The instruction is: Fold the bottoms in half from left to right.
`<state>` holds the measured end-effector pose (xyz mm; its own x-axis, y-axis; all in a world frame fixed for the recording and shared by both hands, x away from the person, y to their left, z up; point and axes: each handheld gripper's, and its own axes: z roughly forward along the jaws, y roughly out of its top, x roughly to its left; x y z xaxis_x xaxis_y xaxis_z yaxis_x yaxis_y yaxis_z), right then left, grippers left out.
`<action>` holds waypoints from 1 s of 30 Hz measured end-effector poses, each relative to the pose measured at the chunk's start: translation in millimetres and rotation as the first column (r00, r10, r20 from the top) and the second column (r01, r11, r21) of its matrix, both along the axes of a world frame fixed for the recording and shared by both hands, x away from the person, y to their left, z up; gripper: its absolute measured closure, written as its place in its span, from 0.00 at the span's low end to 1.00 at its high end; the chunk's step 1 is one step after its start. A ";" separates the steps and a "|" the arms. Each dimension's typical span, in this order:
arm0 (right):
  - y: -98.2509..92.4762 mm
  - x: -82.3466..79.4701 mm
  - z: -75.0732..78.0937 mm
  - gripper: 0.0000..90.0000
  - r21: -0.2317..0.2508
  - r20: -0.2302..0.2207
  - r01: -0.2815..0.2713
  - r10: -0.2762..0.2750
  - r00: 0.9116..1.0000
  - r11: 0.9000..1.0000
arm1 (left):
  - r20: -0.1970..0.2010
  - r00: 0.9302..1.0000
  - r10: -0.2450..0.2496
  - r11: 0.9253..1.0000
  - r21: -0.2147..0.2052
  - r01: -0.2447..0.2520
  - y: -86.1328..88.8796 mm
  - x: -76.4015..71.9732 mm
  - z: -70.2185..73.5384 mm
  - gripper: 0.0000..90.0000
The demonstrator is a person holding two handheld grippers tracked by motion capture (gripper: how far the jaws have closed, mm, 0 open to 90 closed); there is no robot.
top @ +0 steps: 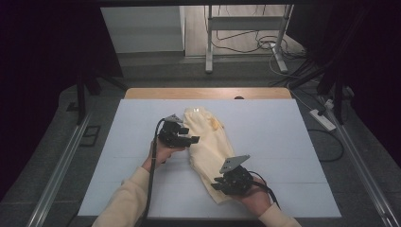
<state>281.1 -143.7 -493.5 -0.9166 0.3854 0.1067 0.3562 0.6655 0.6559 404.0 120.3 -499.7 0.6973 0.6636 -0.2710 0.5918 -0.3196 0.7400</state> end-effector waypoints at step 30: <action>-51.3 38.4 1.2 0.40 0.041 0.028 0.255 -0.257 0.966 0.966 | 0.003 1.000 -0.008 1.000 0.015 0.008 0.1 -1.2 -0.2 0.32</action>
